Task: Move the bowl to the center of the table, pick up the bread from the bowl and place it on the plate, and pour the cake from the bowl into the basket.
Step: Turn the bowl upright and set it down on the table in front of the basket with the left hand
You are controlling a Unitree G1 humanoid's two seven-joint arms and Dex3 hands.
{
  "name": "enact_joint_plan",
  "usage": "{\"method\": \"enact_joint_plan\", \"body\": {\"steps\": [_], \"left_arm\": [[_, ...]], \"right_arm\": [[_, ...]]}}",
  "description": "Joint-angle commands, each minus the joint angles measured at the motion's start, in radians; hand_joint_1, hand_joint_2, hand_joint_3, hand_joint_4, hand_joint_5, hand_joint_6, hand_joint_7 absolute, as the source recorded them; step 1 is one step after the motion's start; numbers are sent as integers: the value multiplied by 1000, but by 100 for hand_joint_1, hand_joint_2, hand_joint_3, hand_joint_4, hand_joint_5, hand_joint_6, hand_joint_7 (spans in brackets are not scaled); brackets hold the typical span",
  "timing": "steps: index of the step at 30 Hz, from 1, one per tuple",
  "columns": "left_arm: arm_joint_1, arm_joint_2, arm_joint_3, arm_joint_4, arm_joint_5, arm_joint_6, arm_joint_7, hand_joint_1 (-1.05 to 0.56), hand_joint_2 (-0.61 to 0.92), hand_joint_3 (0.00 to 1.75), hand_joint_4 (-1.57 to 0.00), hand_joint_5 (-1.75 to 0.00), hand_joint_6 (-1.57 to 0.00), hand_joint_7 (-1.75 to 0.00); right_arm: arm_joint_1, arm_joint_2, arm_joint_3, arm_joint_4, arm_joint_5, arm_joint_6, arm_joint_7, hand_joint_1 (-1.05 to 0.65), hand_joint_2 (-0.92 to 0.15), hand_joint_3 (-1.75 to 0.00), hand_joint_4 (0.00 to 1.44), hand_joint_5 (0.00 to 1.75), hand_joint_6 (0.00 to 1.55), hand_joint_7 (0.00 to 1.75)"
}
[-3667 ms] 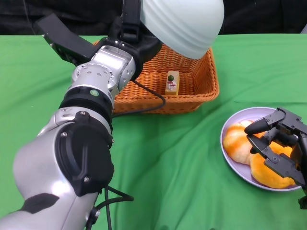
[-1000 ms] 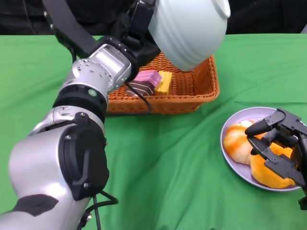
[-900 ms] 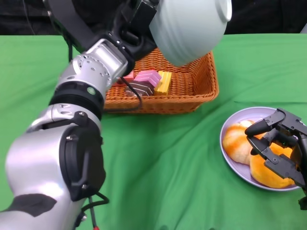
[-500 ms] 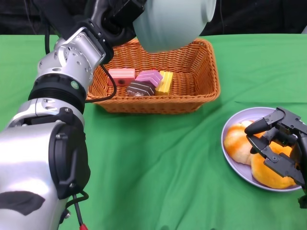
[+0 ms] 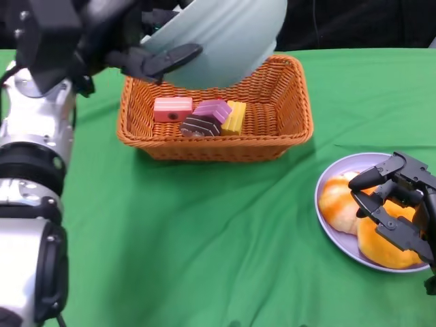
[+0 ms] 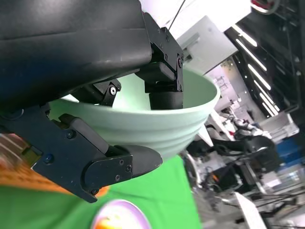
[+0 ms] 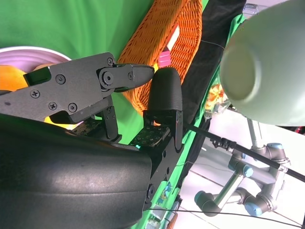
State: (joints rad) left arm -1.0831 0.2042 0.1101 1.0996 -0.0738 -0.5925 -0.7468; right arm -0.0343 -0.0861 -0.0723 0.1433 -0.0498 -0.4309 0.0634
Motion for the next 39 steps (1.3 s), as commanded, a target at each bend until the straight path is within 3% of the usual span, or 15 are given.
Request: {"method": "enact_joint_plan", "body": {"steps": [1, 5, 7, 10, 15, 18, 23, 27, 32, 36, 39], "left_arm": [[-16, 10, -9, -3, 1, -40, -7, -17, 61, 103, -80, -175, -70, -153], [-17, 11, -14, 2, -3, -46, -6, -17, 61, 102, -80, -175, -70, -153], [55, 55, -51, -40, 62, -213, 22, -15, 61, 102, -80, -175, -68, -152], [155, 147, -91, -62, 243, -527, 173, -7, 56, 104, -82, -170, -75, -138], [180, 204, -109, -30, 432, -712, 387, -4, 53, 102, -79, -173, -76, -146], [194, 232, -120, -26, 552, -774, 533, -7, 53, 98, -82, -170, -80, -136], [218, 290, -162, -60, 792, -794, 826, -12, 56, 92, -82, -171, -82, -131], [246, 349, -234, -100, 995, -767, 1103, -12, 55, 99, -81, -172, -76, -143], [217, 386, -357, -95, 1144, -720, 1375, -11, 53, 100, -80, -174, -75, -145], [277, 444, -492, -107, 1285, -669, 1664, -8, 49, 104, -81, -175, -72, -152], [250, 457, -581, -90, 1339, -637, 1801, -7, 48, 105, -81, -175, -72, -153]], "right_arm": [[-4, -16, -9, 8, 11, -2, 0, -13, -91, -24, 70, 153, 64, 127], [-4, -16, -9, 8, 11, -2, 0, -13, -91, -24, 70, 153, 64, 127], [-7, -22, -11, 9, 10, -8, 2, -13, -91, -24, 71, 153, 65, 126], [-11, -24, -13, 13, 8, -12, 1, -13, -91, -23, 71, 151, 65, 125], [-12, -25, -11, 11, 1, -9, -5, -14, -91, -24, 71, 151, 65, 125], [-14, -25, -12, 14, -1, -9, -9, -16, -90, -24, 71, 151, 65, 126], [-13, -23, -12, 6, -6, 4, -16, -16, -90, -24, 71, 150, 66, 125], [-15, -19, -10, -2, -4, 21, -18, -15, -90, -24, 71, 151, 66, 125], [-15, -20, -8, -5, -3, 27, -21, -15, -90, -24, 71, 151, 66, 126], [-16, -20, -8, -5, -2, 19, -20, -14, -91, -24, 70, 151, 65, 126], [-16, -20, -8, -5, -2, 19, -20, -14, -91, -24, 70, 151, 65, 126]]}}
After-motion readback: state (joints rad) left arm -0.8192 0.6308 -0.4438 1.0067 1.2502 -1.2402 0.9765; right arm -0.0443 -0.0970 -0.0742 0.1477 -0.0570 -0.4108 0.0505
